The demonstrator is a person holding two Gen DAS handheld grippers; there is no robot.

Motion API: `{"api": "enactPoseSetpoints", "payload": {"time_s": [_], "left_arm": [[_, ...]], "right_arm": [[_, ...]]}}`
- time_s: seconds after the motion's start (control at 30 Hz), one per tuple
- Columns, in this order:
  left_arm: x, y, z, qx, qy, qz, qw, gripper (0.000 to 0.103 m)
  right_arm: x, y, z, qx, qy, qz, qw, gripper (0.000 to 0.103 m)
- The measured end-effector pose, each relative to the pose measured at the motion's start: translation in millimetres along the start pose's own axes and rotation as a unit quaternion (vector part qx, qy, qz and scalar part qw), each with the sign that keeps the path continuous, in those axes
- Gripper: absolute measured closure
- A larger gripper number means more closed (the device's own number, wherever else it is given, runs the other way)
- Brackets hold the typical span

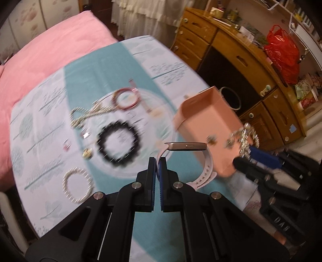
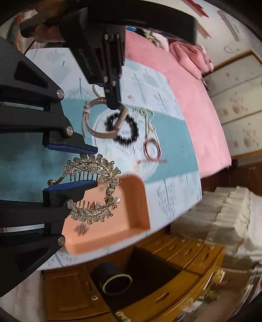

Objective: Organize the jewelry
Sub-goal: 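Lower the watch into the pink tray and open the left tool while the right tool releases the comb there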

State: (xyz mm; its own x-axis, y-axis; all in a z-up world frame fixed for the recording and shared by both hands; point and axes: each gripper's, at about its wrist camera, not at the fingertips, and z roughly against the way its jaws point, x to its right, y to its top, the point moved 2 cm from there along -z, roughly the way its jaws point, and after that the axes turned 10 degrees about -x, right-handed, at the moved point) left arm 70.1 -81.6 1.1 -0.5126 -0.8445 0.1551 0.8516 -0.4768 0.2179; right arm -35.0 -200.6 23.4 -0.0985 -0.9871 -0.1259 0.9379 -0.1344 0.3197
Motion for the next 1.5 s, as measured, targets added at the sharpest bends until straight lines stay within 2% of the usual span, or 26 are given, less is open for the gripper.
{"api": "enactPoseSetpoints", "payload": {"time_s": [0.2,0.37,0.8,0.93,1.0,1.07,1.13,1.17,1.33,1.5], "left_arm": [[44,35,-19,-0.002,-0.005,-0.02,0.9998,0.102],[66,56,-36,-0.006,-0.008,-0.023,0.9997,0.102],[80,91,-98,-0.04,0.01,-0.007,0.9991,0.101],[80,95,-106,-0.044,0.012,-0.009,0.9989,0.096],[80,95,-104,-0.044,0.002,-0.007,0.999,0.096],[78,95,-101,-0.043,-0.009,-0.002,0.999,0.09],[74,93,-97,-0.043,-0.018,0.004,0.9989,0.069],[71,91,-94,-0.039,-0.02,0.009,0.999,0.066],[51,79,-72,-0.018,-0.022,0.037,0.9989,0.065],[22,58,-57,-0.016,-0.02,0.071,0.9972,0.065]], "right_arm": [[60,-12,-7,-0.012,0.025,-0.049,0.998,0.078],[91,-19,-15,-0.022,0.044,-0.065,0.997,0.078],[104,-6,-37,-0.04,0.07,-0.05,0.995,0.078],[106,-3,-46,-0.05,0.077,-0.047,0.995,0.078],[106,-2,-53,-0.058,0.079,-0.045,0.994,0.078],[105,-1,-60,-0.066,0.082,-0.042,0.994,0.078],[103,0,-65,-0.072,0.083,-0.038,0.993,0.078],[101,0,-68,-0.076,0.085,-0.035,0.993,0.078],[95,1,-83,-0.091,0.086,-0.028,0.992,0.078],[88,6,-98,-0.107,0.093,-0.021,0.99,0.078]]}}
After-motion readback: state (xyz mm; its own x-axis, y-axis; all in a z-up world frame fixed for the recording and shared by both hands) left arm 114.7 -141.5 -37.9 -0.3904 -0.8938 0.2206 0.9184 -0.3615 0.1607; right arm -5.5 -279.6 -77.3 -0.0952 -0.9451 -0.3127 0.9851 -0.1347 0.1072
